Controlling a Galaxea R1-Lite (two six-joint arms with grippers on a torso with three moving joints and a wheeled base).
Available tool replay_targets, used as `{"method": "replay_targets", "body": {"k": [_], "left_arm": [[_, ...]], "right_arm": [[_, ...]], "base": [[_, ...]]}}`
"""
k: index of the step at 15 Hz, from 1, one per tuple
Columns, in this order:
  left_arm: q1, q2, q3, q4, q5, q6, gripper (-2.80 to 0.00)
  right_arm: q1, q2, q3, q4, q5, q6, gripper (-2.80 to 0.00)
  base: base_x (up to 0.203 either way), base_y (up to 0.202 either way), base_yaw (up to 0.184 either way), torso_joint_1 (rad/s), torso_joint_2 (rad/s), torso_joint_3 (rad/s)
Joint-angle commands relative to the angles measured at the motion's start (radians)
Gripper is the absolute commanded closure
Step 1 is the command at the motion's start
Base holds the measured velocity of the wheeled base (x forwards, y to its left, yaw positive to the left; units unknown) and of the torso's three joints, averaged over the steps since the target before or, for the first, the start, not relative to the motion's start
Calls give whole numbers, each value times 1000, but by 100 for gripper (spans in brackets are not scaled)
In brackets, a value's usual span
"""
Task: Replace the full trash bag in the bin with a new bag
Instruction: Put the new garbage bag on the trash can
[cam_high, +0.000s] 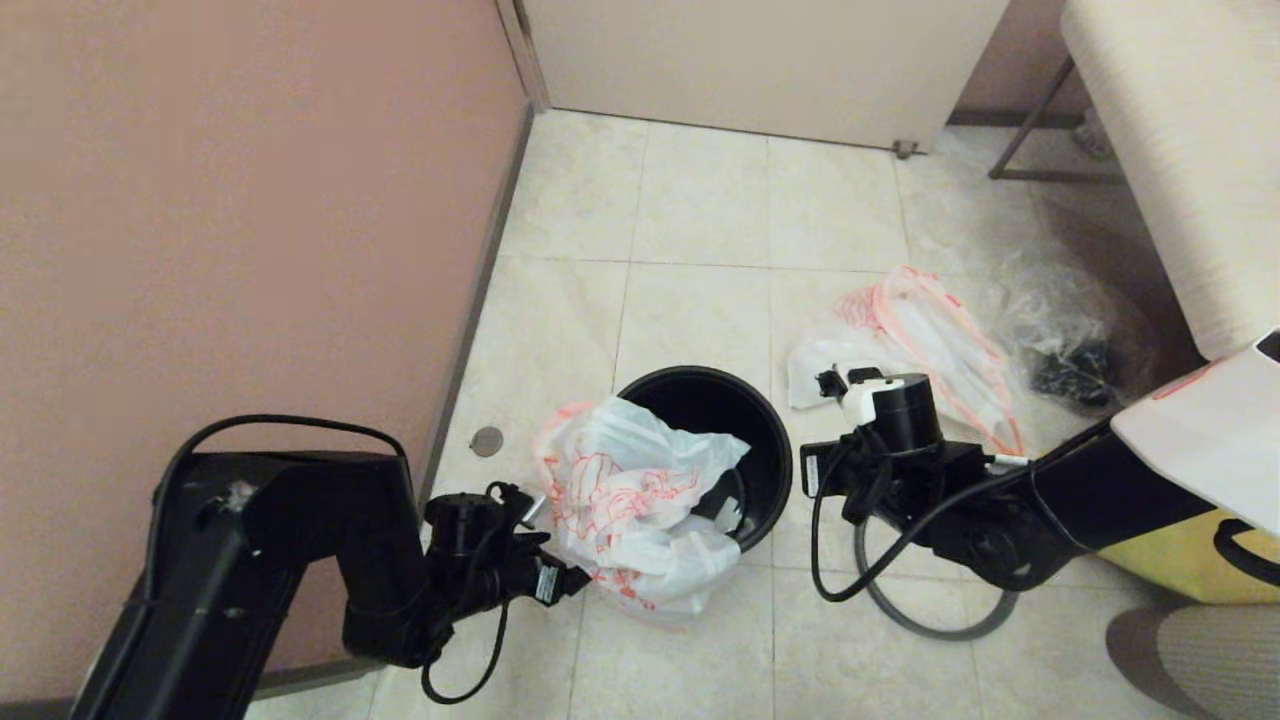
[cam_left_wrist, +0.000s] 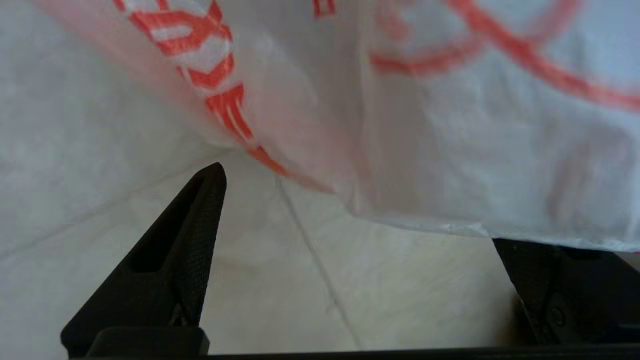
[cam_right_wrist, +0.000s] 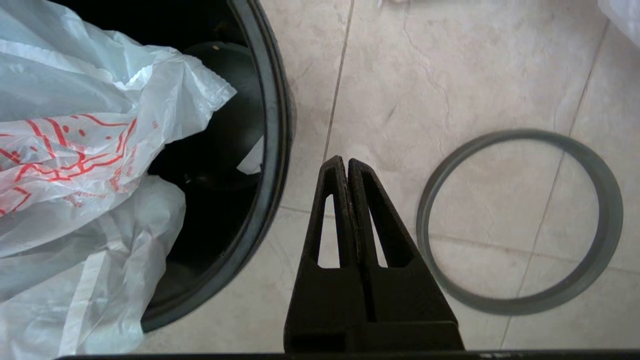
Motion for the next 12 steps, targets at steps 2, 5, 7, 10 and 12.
{"method": "replay_targets", "body": {"k": [2,5,7,10,12], "left_arm": [[14,28,-57,56,19,-49,-280],[16,75,-112,60,27,-99,-280],[17,127,-174,12,22,-107,-280],[-21,180,-237,-112,16,-197,-280],[-31,178,-206,-176,14,-201,-280]], "right_arm": [[0,38,-40,-2,-1,-15,0],[1,86,-86,-2,6,-27,0],[2,114,-115,-2,17,-27,0],[5,130,-133,-2,22,-27,0],[5,131,-134,0,25,-27,0]], "base": [[0,0,0,0,0,0],[0,0,0,0,0,0],[0,0,0,0,0,0],[0,0,0,0,0,0],[0,0,0,0,0,0]]}}
